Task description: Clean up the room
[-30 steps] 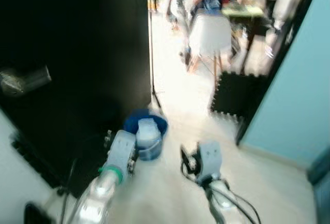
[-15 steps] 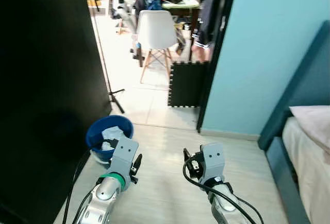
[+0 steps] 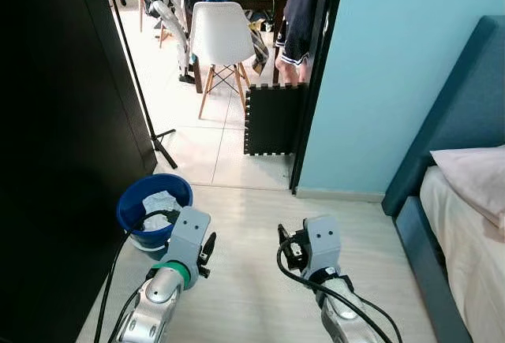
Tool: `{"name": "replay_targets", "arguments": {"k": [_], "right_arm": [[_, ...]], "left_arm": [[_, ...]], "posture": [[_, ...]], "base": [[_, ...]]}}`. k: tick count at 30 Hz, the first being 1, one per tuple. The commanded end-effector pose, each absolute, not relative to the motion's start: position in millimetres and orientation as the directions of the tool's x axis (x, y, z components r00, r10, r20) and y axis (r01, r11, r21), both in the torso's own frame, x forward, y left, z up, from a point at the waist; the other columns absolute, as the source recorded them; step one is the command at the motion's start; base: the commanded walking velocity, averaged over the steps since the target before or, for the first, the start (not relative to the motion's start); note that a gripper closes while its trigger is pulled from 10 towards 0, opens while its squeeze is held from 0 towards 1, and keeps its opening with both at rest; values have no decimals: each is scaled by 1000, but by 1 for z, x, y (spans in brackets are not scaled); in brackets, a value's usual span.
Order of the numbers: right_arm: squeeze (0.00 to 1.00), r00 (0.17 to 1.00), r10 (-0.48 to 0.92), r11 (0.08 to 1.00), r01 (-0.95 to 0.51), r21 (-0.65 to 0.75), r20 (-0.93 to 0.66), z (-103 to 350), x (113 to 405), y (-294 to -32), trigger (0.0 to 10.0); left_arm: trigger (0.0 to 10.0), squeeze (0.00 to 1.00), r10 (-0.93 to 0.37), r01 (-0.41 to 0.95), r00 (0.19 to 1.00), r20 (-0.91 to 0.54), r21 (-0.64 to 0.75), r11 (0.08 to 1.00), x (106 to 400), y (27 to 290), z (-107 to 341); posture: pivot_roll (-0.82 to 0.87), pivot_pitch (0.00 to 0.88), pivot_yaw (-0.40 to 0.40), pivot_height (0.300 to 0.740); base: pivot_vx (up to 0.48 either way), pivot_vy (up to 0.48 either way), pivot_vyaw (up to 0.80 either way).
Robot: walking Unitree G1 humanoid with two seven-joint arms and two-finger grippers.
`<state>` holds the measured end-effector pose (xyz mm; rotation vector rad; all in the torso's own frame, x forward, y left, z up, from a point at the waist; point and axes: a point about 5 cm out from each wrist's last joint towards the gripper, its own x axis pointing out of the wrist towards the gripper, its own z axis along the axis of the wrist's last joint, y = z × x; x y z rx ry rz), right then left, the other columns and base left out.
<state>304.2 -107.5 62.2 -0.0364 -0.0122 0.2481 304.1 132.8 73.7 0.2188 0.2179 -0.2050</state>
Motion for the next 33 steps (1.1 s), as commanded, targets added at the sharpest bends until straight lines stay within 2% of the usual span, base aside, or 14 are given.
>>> {"name": "replay_targets", "arguments": {"k": [1,7,10,33], "right_arm": [[0,970,241,970,-242,-30,-12,57,302,-107,10000],[0,970,244,968,-243,-56,-4,58,302,-108,10000],[0,972,235,972,-235,-5,-21,56,302,-107,10000],[0,969,247,969,-247,-24,-19,57,302,-107,10000]], "left_arm": [[10000,0,-178,229,951,-251,191,955,302,134,69],[10000,0,-181,232,951,-251,189,954,302,132,69],[10000,0,-181,231,951,-251,189,954,301,132,69],[10000,0,-186,238,950,-252,192,952,302,132,68]], "posture": [[-74,17,80,740],[-75,18,78,740],[-73,18,77,740],[-75,8,78,740]], "base": [[0,0,0],[0,0,0],[0,0,-800],[0,0,-800]]}}
